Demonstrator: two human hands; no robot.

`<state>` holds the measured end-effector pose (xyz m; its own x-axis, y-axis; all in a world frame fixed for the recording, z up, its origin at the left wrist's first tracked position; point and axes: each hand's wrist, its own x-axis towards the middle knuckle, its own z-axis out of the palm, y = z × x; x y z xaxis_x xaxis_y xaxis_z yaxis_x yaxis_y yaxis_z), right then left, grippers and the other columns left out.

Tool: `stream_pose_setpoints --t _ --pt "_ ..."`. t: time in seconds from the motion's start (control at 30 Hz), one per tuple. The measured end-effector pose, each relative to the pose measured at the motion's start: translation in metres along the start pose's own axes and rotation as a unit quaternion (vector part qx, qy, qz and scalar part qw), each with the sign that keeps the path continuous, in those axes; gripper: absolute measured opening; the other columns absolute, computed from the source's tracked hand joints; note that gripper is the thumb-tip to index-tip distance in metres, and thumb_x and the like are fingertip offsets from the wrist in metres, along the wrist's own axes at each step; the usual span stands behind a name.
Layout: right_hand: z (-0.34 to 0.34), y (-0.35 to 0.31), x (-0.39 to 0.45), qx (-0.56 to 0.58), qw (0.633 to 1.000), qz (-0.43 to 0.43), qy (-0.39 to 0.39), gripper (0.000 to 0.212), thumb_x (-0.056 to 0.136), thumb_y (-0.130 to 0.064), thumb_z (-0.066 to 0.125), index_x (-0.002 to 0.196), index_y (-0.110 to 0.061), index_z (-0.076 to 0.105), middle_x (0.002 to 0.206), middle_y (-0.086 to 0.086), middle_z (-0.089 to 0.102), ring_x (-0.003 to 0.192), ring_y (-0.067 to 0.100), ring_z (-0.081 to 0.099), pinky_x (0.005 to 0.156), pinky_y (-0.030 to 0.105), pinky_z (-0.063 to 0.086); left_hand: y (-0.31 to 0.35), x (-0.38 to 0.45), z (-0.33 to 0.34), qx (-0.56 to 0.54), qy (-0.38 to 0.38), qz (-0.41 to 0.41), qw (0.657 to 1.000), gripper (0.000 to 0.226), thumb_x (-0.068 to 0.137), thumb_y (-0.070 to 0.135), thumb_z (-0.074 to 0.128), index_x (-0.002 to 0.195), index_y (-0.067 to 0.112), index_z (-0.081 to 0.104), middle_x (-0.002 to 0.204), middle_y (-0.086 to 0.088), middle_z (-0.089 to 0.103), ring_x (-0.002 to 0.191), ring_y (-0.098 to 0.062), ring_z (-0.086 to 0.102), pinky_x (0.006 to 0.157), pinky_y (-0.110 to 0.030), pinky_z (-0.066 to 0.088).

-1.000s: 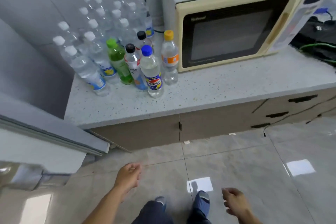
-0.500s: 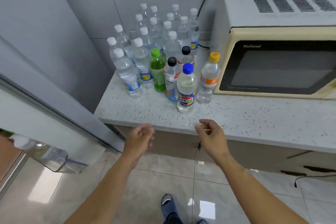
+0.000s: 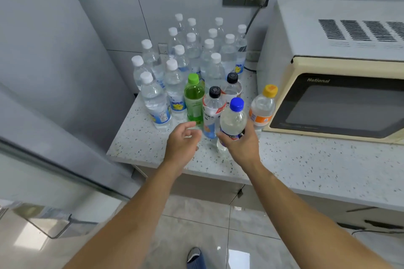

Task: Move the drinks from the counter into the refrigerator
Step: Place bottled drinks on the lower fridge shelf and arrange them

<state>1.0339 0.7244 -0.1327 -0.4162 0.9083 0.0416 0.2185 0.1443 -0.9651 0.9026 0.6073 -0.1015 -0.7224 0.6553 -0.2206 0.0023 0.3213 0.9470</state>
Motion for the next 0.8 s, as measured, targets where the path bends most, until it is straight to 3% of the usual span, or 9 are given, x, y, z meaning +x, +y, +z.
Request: stream_pose_setpoints --t 0.07,0.17,0.37,0.5,0.63,0.7,0.8 --pt "0.002 0.003 0.001 0.009 1.0 -0.002 0.013 0.071 0.071 -0.032 0.087 0.132 -0.026 0.052 0.114 -0.018 0.063 0.105 0.006 0.062 0.086 0.028 0.057 0.005 0.012 0.004 0.026 -0.001 0.009 1.0 0.035 0.088 0.033 0.065 0.122 0.038 0.056 0.11 0.017 0.063 0.095 0.0 0.064 0.079 -0.031 0.059" --pt "-0.003 0.01 -0.005 0.019 0.999 -0.011 0.039 0.068 0.07 -0.038 0.084 0.13 -0.032 0.052 0.111 -0.027 0.063 0.103 -0.001 0.062 0.078 0.015 0.053 0.015 0.03 0.009 0.061 0.003 0.046 0.997 0.054 0.085 0.034 0.072 0.133 0.036 0.048 0.116 0.019 0.056 0.097 0.007 0.06 0.078 -0.024 0.053" --pt "-0.021 0.016 -0.014 0.005 0.995 -0.001 0.1 0.064 0.073 -0.033 0.086 0.125 -0.039 0.05 0.108 -0.04 0.057 0.103 -0.012 0.056 0.073 0.002 0.047 0.029 0.052 0.028 0.093 -0.005 0.095 0.991 0.075 0.081 0.025 0.078 0.144 0.032 0.037 0.142 0.008 0.048 0.123 -0.011 0.054 0.102 -0.04 0.049" --pt "-0.041 0.022 -0.023 -0.001 0.988 0.023 0.151 0.057 0.073 -0.036 0.085 0.113 -0.051 0.048 0.103 -0.036 0.059 0.098 -0.01 0.059 0.068 0.005 0.05 0.032 0.054 0.044 0.082 0.004 0.107 0.991 0.076 0.077 0.027 0.08 0.141 0.032 0.04 0.137 0.005 0.05 0.118 -0.014 0.056 0.098 -0.037 0.051" --pt "-0.06 0.028 -0.022 0.003 0.979 0.032 0.201 0.055 0.074 -0.032 0.085 0.116 -0.038 0.05 0.099 -0.034 0.059 0.094 -0.01 0.059 0.066 0.003 0.047 0.031 0.055 0.053 0.092 0.024 0.108 0.99 0.081 0.073 0.026 0.082 0.142 0.03 0.04 0.137 0.002 0.049 0.123 -0.019 0.052 0.1 -0.04 0.049" --pt "-0.067 0.029 -0.018 0.013 0.978 0.037 0.203 0.057 0.075 -0.028 0.085 0.118 -0.036 0.049 0.099 -0.034 0.059 0.094 -0.011 0.058 0.069 0.004 0.047 0.029 0.057 0.055 0.08 0.018 0.108 0.991 0.084 0.072 0.023 0.083 0.143 0.03 0.039 0.139 0.003 0.049 0.126 -0.019 0.051 0.102 -0.041 0.049" --pt "-0.068 0.027 -0.017 0.005 0.981 0.043 0.187 0.062 0.076 -0.027 0.085 0.124 -0.032 0.047 0.107 -0.025 0.058 0.1 -0.007 0.058 0.082 0.017 0.051 0.023 0.061 0.057 0.064 0.013 0.095 0.993 0.084 0.07 0.026 0.086 0.14 0.033 0.041 0.137 0.009 0.053 0.123 -0.015 0.054 0.099 -0.035 0.049"
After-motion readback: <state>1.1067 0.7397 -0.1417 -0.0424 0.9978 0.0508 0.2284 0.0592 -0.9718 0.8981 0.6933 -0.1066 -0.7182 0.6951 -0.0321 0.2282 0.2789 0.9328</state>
